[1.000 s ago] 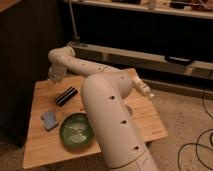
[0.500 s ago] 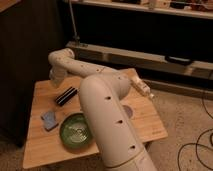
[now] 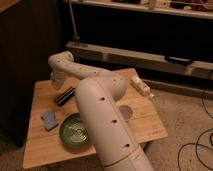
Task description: Push the eraser across the table
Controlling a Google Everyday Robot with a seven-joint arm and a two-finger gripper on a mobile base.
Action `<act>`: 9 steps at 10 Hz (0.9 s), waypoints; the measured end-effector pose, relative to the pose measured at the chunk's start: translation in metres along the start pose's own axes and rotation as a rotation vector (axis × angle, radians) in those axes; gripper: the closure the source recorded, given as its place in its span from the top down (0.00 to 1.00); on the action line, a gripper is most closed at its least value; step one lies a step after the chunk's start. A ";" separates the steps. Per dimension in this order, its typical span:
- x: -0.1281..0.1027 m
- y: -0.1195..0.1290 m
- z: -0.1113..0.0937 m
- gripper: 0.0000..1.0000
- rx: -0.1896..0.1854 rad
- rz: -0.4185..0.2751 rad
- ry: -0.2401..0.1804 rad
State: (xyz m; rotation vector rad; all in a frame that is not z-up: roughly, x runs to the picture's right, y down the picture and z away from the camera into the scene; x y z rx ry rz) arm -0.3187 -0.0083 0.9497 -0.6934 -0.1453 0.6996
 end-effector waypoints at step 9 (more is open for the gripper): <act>0.013 -0.010 0.028 0.00 -0.050 -0.011 0.073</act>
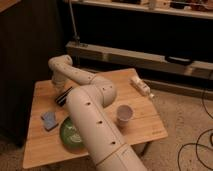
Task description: Push the eraser across the table
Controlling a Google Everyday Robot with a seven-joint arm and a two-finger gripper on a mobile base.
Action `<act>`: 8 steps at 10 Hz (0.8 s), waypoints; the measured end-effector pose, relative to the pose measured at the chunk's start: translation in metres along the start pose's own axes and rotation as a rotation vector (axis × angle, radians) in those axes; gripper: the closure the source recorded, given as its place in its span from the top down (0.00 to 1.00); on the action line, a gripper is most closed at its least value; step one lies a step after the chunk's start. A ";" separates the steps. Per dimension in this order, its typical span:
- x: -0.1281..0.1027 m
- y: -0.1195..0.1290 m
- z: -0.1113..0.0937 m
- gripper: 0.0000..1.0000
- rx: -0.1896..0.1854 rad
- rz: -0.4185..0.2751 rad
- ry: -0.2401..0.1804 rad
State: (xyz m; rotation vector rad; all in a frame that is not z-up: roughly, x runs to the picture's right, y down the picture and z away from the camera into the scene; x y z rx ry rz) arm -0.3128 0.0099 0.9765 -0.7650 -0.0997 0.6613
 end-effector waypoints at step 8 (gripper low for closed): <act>0.026 0.005 -0.011 0.00 -0.082 0.021 -0.026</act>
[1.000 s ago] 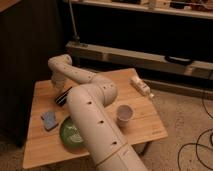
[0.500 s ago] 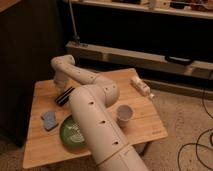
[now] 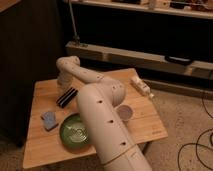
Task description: Push the eraser across the table
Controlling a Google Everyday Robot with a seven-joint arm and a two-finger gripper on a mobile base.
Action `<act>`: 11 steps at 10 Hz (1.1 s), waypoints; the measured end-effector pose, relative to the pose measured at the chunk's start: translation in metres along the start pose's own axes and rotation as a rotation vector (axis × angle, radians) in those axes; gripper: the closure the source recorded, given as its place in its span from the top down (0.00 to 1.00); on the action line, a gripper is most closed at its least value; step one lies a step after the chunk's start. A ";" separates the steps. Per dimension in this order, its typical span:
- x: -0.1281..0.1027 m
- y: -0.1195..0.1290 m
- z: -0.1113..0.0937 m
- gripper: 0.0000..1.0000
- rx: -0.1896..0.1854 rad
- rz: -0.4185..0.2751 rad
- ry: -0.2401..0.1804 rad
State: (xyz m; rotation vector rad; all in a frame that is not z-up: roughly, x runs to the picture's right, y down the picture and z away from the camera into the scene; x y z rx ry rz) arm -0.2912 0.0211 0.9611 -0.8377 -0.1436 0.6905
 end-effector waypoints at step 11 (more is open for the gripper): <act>-0.002 0.028 -0.003 0.00 -0.007 -0.070 -0.003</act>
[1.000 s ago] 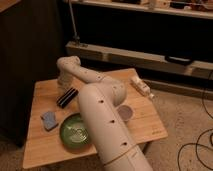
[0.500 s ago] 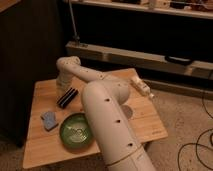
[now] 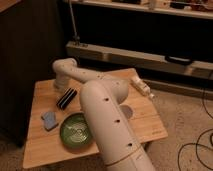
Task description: Push the eraser across the table
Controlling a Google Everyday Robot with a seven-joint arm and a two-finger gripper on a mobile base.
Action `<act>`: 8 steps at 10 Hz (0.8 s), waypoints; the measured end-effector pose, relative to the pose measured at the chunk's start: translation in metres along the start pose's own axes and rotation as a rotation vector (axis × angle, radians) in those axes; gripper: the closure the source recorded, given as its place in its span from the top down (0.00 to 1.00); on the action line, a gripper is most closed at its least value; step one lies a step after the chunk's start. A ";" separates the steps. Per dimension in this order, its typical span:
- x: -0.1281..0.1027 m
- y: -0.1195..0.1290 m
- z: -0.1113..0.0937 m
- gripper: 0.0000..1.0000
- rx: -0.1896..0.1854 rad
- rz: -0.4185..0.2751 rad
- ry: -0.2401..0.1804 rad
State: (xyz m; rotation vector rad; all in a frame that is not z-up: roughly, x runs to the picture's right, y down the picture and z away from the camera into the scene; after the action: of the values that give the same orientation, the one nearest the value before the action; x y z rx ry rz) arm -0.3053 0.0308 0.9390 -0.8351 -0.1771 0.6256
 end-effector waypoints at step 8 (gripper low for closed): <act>-0.005 -0.019 0.016 0.00 0.045 0.032 0.010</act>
State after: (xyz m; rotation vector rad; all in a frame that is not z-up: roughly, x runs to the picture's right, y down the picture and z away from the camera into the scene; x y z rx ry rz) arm -0.3068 0.0284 0.9645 -0.7985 -0.1401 0.6530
